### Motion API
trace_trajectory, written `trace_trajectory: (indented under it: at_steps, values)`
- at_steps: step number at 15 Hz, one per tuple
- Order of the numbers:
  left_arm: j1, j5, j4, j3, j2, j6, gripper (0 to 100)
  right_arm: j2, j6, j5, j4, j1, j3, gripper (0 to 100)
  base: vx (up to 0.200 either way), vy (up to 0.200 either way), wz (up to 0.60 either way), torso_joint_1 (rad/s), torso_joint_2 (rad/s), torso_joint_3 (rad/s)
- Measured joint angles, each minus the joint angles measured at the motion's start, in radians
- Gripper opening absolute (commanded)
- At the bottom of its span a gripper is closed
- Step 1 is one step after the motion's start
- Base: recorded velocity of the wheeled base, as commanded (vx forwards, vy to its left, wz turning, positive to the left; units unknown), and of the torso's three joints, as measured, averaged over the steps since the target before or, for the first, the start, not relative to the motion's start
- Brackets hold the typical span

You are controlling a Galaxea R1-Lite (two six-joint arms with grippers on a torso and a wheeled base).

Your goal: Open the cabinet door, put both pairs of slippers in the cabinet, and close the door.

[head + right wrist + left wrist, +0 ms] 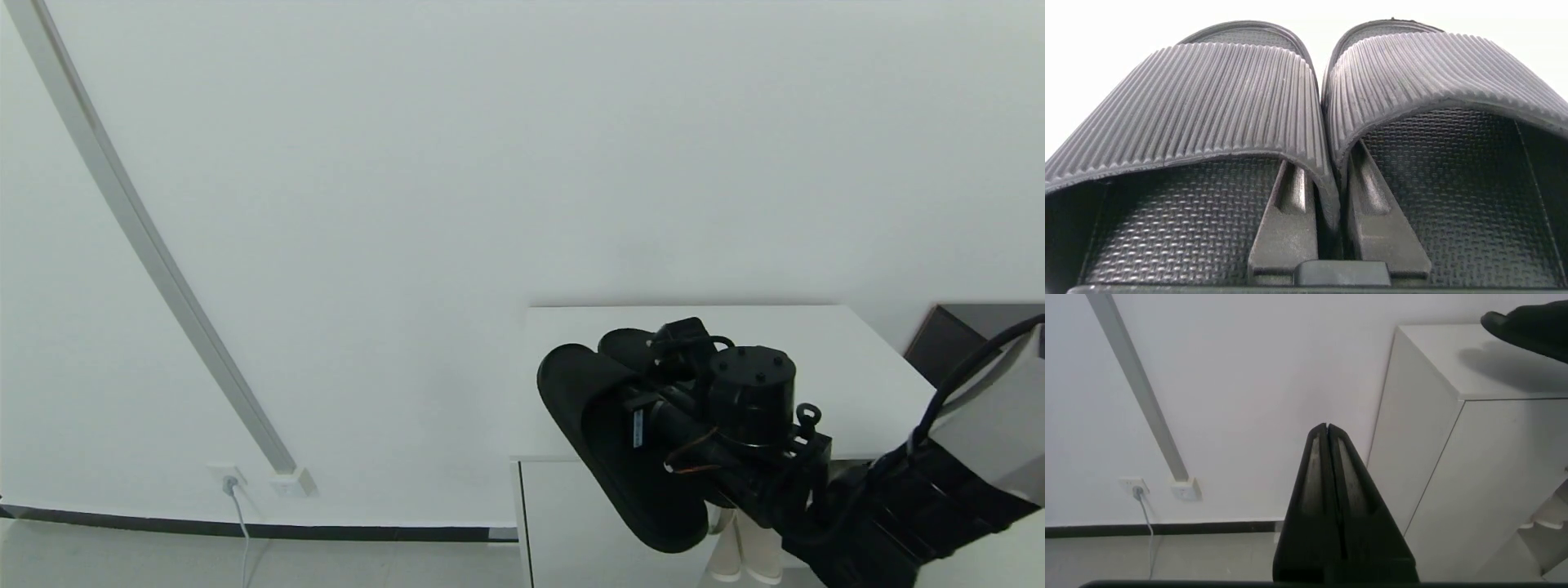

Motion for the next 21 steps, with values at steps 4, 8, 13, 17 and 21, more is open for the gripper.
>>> trace_trajectory:
  at_steps: [4, 8, 13, 17, 21]
  values:
    - [-0.001, 0.000, 0.000, 0.000, 0.000, 0.000, 0, -0.044, -0.016, 0.012, -0.009, 0.009, 0.048, 0, 0.000, 0.000, 0.00, 0.000, 0.00, 0.000]
    - [0.000, 0.000, 0.000, 0.000, 0.000, 0.000, 0, -0.054, -0.022, 0.011, -0.011, 0.014, 0.060, 0, -0.150, 0.000, 0.00, 0.003, 0.00, 0.001]
    - [0.000, 0.000, 0.000, 0.000, 0.000, -0.001, 0, -0.057, -0.022, 0.010, -0.011, 0.023, 0.064, 0, -0.200, 0.000, 0.00, 0.005, 0.00, 0.000]
    - [-0.001, 0.000, 0.000, 0.000, 0.000, -0.001, 0, -0.058, -0.022, 0.009, -0.012, 0.023, 0.066, 0, -0.200, 0.000, 0.00, -0.001, 0.00, 0.004]
    - [-0.001, 0.000, 0.000, 0.000, 0.000, -0.001, 0, -0.058, -0.030, 0.010, -0.012, 0.027, 0.072, 0, 0.000, 0.000, 0.00, 0.000, 0.00, 0.000]
